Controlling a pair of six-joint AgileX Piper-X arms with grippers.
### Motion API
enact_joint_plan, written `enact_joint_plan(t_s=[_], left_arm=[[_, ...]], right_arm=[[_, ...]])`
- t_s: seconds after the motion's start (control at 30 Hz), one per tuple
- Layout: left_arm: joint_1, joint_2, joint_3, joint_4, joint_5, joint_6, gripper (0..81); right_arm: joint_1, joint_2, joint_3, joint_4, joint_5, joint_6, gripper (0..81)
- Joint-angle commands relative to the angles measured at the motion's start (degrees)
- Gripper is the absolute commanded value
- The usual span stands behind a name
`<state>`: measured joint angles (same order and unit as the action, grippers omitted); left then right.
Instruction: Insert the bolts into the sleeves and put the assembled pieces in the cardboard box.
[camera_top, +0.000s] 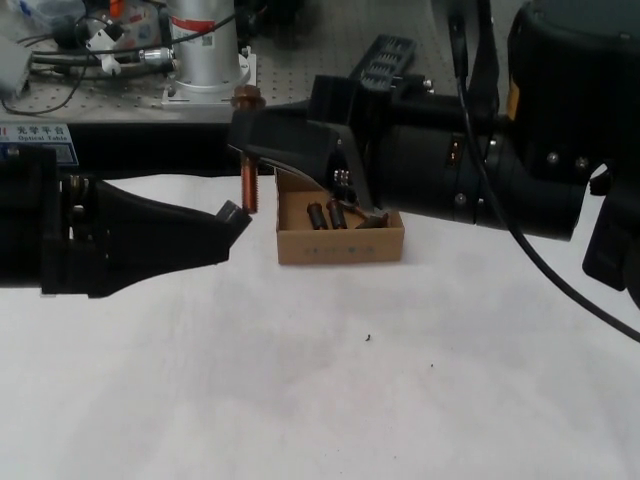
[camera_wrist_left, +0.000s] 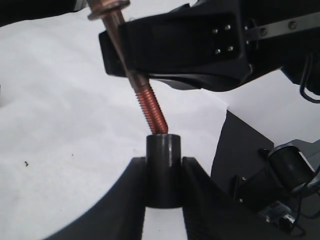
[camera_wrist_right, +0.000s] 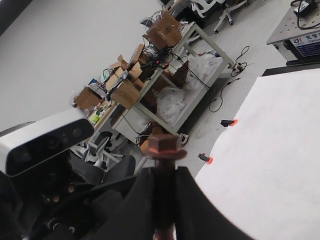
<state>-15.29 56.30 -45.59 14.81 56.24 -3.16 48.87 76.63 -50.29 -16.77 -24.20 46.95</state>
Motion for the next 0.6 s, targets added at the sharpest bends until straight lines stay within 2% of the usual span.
enact_joint_plan(t_s=[0.0, 0.23, 0.4, 0.57], left_arm=[[-0.9, -0.5, -0.2, -2.1, -0.3, -0.7, 0.7], [-2.1, -0.4, -0.2, -2.1, -1.1, -0.7, 0.7], [-2.1, -0.4, -0.2, -4.2, -5.9, -1.7, 0.7], [-2.1, 0.5, -0.2, -6.2, -5.9, -3.3, 0.7]], right_arm=[[0.0, 0.1, -0.7, -1.0, -0.3, 1.5, 2.8], [0.0, 0.1, -0.7, -4.4, -0.3, 2.5, 2.8], [0.3, 0.1, -0.7, -4.6, -0.3, 4.9, 2.8], [1.5, 0.0, -0.7, -4.8, 0.5, 4.9, 2.8]])
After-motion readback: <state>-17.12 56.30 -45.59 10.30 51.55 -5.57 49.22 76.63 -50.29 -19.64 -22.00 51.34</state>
